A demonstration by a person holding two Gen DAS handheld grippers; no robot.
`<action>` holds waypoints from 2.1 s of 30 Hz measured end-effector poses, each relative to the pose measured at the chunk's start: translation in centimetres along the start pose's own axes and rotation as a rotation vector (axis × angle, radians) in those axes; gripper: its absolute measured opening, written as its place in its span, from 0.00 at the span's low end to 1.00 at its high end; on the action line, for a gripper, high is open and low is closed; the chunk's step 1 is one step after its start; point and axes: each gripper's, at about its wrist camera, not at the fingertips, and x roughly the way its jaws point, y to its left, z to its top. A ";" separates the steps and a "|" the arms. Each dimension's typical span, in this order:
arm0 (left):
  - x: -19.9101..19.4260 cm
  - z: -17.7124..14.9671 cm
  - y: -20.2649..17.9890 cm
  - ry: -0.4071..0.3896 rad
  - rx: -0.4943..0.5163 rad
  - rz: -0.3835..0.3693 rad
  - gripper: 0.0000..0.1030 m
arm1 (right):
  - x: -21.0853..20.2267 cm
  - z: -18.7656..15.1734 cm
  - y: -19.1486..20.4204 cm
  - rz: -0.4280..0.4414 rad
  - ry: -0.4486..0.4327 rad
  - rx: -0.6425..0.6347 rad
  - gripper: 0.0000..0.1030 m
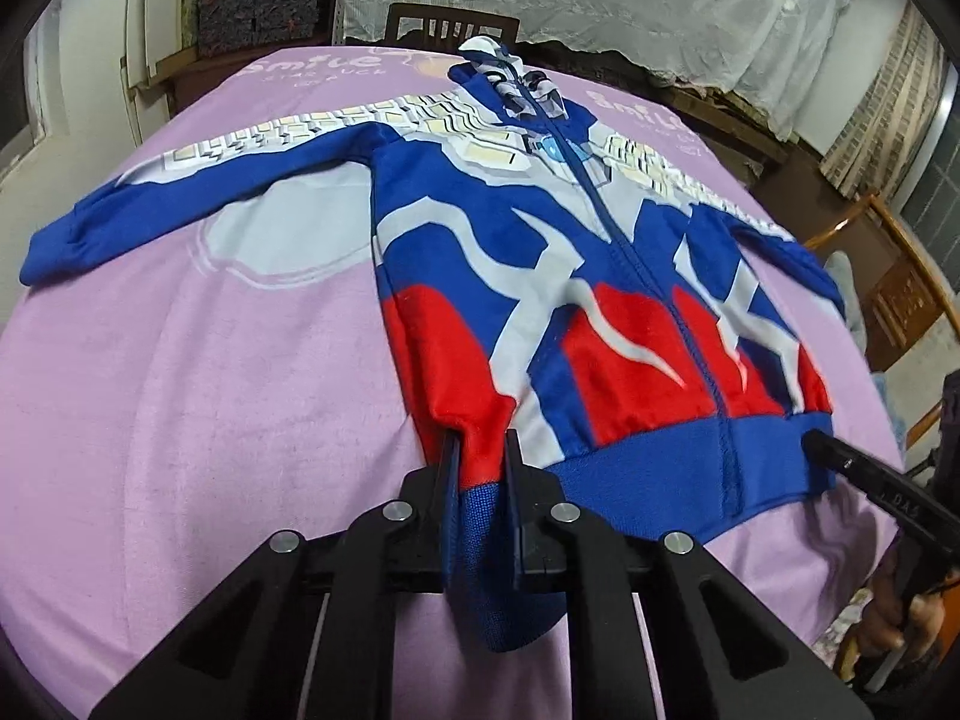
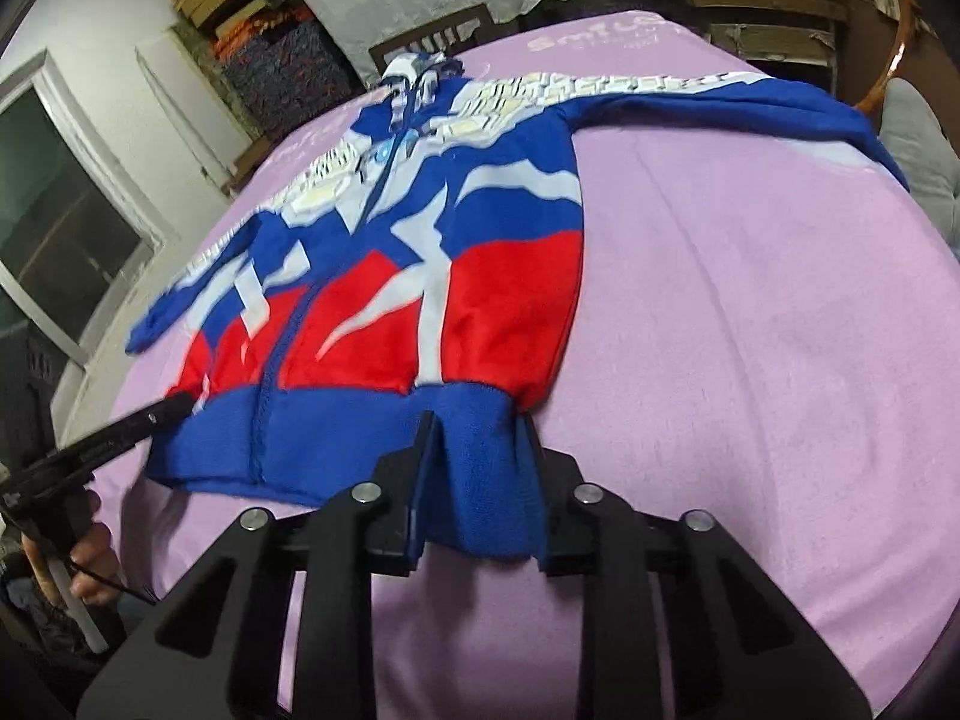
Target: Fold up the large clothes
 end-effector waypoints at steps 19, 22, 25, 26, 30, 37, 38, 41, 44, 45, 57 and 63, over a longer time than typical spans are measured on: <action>2.1 14.0 -5.1 -0.128 0.067 0.041 0.75 | -0.5 16.2 2.6 0.054 -0.242 -0.056 0.85; 5.6 16.8 -5.7 -0.106 0.056 0.074 0.75 | 2.2 19.8 2.6 0.104 -0.253 -0.014 0.88; 8.6 18.4 -6.0 -0.089 0.051 0.095 0.76 | 5.5 22.5 1.5 0.152 -0.229 0.047 0.88; 9.4 18.5 -5.9 -0.088 0.052 0.104 0.76 | 7.0 23.2 0.9 0.165 -0.210 0.075 0.89; 13.2 19.2 -5.1 -0.044 0.023 0.132 0.76 | 11.2 23.8 -1.1 0.162 -0.151 0.148 0.89; 15.9 19.0 -3.0 -0.033 0.008 0.189 0.86 | 14.0 23.4 -4.7 0.066 -0.102 0.195 0.89; 15.9 19.1 -2.8 -0.035 0.009 0.182 0.88 | 14.4 23.4 -5.4 0.045 -0.093 0.216 0.89; 15.8 19.2 -2.2 -0.033 0.000 0.173 0.92 | 14.4 23.3 -6.5 0.007 -0.101 0.230 0.88; 15.6 19.1 -1.2 -0.034 -0.015 0.209 0.92 | 13.3 22.8 -7.9 -0.148 -0.137 0.245 0.89; 15.4 19.0 -0.6 -0.037 -0.027 0.219 0.92 | 12.8 22.7 -8.7 -0.174 -0.148 0.265 0.89; 10.1 19.6 -1.2 -0.098 -0.051 0.179 0.92 | 6.7 19.0 -13.5 -0.047 -0.276 0.484 0.88; 12.1 18.8 -3.0 -0.076 -0.036 0.177 0.95 | 4.0 17.7 -15.1 -0.013 -0.349 0.532 0.82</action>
